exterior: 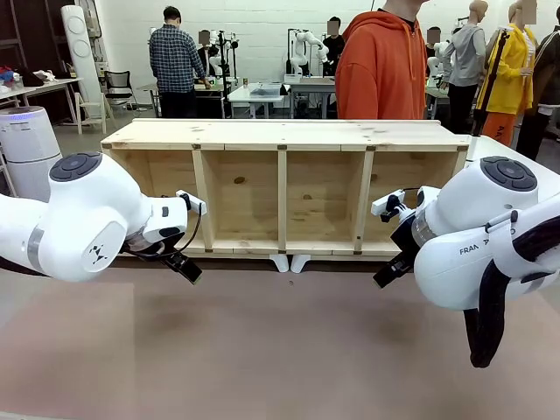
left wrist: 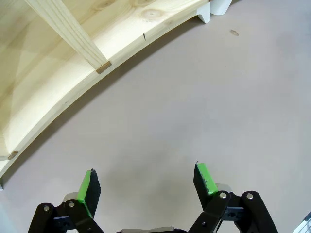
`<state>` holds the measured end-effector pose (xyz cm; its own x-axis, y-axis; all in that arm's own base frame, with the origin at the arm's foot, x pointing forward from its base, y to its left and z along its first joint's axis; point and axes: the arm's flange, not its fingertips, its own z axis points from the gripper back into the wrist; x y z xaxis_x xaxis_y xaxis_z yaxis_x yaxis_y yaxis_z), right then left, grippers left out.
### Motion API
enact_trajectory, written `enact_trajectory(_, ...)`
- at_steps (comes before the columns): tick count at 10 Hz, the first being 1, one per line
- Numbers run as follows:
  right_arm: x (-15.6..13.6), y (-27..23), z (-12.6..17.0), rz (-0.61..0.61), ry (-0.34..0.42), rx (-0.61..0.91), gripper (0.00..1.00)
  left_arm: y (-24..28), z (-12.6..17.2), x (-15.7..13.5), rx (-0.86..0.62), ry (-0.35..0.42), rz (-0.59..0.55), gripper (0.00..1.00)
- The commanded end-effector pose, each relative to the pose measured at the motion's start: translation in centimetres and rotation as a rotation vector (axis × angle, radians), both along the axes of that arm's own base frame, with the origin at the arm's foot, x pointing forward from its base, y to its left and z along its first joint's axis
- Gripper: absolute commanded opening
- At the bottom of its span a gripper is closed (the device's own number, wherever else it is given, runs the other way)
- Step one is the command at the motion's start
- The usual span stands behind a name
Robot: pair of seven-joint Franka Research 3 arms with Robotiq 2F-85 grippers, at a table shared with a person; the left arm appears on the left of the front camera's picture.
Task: Perform cable management.
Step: When the cord part of the Power Cable appears at the lower middle area of the table and stops, grasp the cord part of the Power Cable.
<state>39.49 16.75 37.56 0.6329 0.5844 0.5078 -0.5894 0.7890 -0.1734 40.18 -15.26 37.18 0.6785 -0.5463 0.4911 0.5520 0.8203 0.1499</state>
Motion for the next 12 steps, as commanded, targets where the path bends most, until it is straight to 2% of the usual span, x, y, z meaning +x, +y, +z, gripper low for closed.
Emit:
enact_trajectory(1,-1.5,-0.5,1.8,-0.006,-0.031,-0.044,1.0,0.4,1.7,-1.3,0.037,-0.019,0.014,1.0)
enact_trajectory(3,-2.9,-1.5,4.6,-0.034,-0.075,-0.044,1.0,1.8,4.8,-3.0,0.024,-0.079,0.021,1.0)
enact_trajectory(6,-6.1,-2.6,7.9,-0.082,-0.107,-0.048,1.0,3.4,7.5,-6.9,-0.022,-0.13,0.067,1.0)
enact_trajectory(12,-13.2,-5.8,12.7,-0.201,-0.229,-0.019,1.0,7.5,10.5,-14.8,-0.056,-0.262,0.127,1.0)
